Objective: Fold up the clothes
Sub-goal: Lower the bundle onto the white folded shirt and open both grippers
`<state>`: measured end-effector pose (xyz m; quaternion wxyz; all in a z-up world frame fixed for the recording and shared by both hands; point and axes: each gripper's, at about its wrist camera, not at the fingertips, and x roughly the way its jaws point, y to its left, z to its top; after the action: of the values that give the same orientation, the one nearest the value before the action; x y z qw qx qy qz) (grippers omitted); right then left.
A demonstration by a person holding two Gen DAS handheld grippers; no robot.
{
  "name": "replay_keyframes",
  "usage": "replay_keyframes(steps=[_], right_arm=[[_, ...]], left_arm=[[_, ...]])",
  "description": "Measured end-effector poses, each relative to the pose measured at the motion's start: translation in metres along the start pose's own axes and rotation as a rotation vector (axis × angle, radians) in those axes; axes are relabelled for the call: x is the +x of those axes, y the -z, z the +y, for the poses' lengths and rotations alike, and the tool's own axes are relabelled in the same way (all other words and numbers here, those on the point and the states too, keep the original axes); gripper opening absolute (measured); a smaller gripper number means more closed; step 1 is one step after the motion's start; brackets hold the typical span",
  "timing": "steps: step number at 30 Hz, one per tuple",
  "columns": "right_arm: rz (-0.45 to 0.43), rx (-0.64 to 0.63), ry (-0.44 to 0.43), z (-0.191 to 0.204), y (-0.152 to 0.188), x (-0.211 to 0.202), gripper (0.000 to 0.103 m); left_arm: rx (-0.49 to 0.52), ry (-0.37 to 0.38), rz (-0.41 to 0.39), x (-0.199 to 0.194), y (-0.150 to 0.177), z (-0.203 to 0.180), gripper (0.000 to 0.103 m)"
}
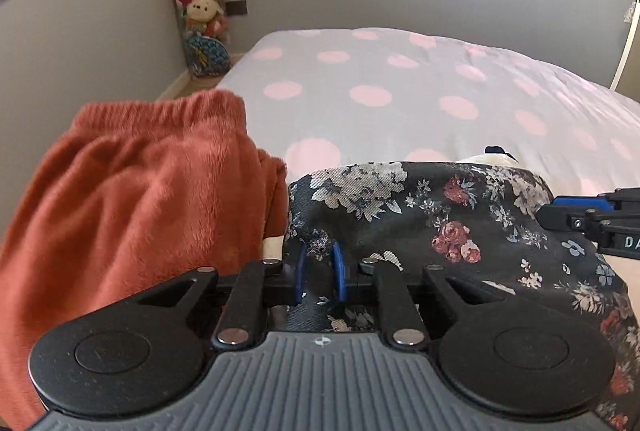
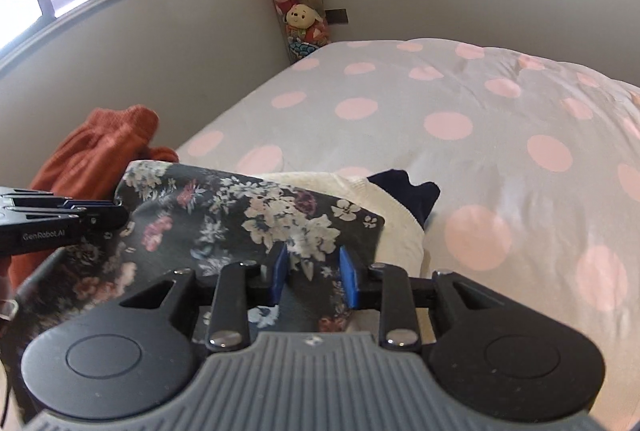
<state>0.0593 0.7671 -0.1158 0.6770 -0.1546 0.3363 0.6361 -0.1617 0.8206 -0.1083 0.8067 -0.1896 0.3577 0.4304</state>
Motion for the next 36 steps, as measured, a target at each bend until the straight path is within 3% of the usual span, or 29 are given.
replay_keyframes(steps=[5, 9, 12, 18, 21, 26, 33, 36], right_arm=[[0.018, 0.058, -0.019, -0.010, 0.006, 0.015, 0.030], [0.034, 0.038, 0.015, -0.002, 0.004, 0.009, 0.031], [0.038, 0.050, 0.030, 0.005, -0.003, -0.011, 0.034], [-0.009, 0.030, -0.047, 0.018, 0.010, -0.074, 0.034], [-0.011, -0.008, -0.055, 0.030, 0.026, -0.094, 0.034], [0.016, -0.103, -0.018, 0.051, 0.056, -0.112, 0.036], [0.100, -0.074, -0.001, 0.043, 0.077, -0.079, 0.041], [0.120, -0.058, 0.007, 0.039, 0.076, -0.071, 0.049]], left_arm=[[-0.044, 0.024, -0.040, 0.009, 0.014, 0.009, 0.016], [-0.024, -0.003, -0.047, -0.002, 0.010, 0.002, 0.016], [-0.016, 0.003, -0.095, -0.030, 0.008, 0.002, 0.016], [0.062, 0.031, -0.149, -0.093, 0.028, -0.001, 0.016], [0.099, 0.063, -0.143, -0.112, 0.047, -0.007, 0.015], [0.161, 0.015, -0.054, -0.103, 0.072, -0.017, 0.013], [0.126, -0.024, 0.022, -0.066, 0.076, -0.013, 0.013], [0.119, -0.034, 0.029, -0.062, 0.076, -0.012, 0.013]])
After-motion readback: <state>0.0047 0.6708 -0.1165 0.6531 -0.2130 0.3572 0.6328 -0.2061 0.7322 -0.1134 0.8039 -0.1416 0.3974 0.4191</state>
